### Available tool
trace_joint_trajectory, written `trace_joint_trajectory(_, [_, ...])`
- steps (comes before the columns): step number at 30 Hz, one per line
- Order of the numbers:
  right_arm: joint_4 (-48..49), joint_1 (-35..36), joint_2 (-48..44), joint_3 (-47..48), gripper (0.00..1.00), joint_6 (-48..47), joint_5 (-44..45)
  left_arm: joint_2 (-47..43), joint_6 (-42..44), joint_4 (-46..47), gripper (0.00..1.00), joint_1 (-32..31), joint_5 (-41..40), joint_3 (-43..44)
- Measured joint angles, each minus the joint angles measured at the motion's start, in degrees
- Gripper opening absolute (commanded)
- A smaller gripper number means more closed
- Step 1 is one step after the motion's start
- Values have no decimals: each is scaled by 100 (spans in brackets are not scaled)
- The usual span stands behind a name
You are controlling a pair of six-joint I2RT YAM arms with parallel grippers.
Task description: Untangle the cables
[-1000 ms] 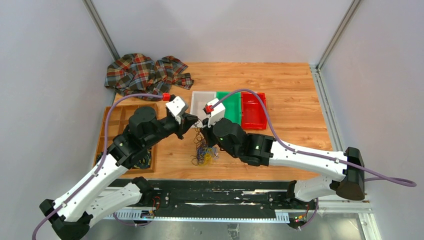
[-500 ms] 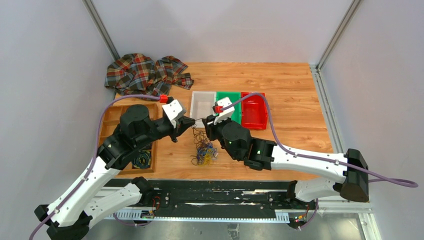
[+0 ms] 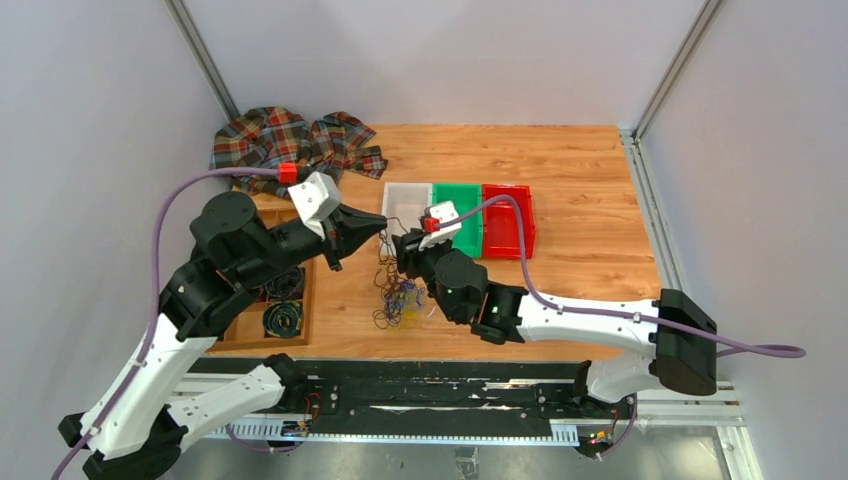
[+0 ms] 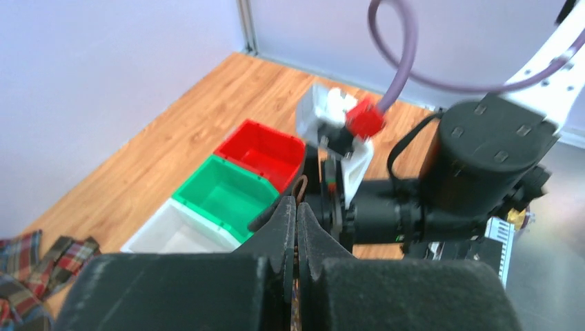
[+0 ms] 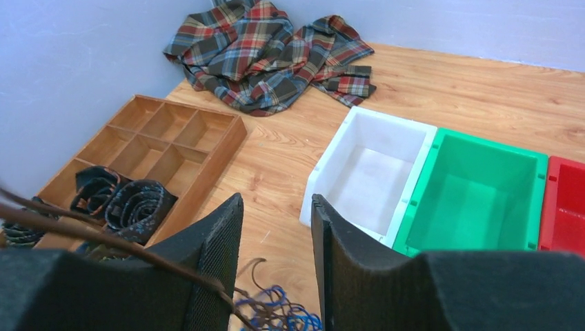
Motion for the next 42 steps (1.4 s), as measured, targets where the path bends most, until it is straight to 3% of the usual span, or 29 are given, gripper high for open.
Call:
trace_joint_trajectory(9, [719, -31, 61, -678, 43, 107, 190, 308, 109, -181, 1, 0, 107, 938])
trace_joint_trajectory(18, [734, -125, 57, -1720, 47, 297, 474, 289, 396, 380, 1, 0, -267, 1329])
trace_joint_trajectory(23, [780, -125, 57, -1843, 50, 334, 498, 334, 649, 667, 1, 0, -612, 1464])
trace_joint_trajectory(42, [968, -146, 258, -2175, 52, 376, 446, 1362, 1429, 1799, 0, 0, -1185, 3294])
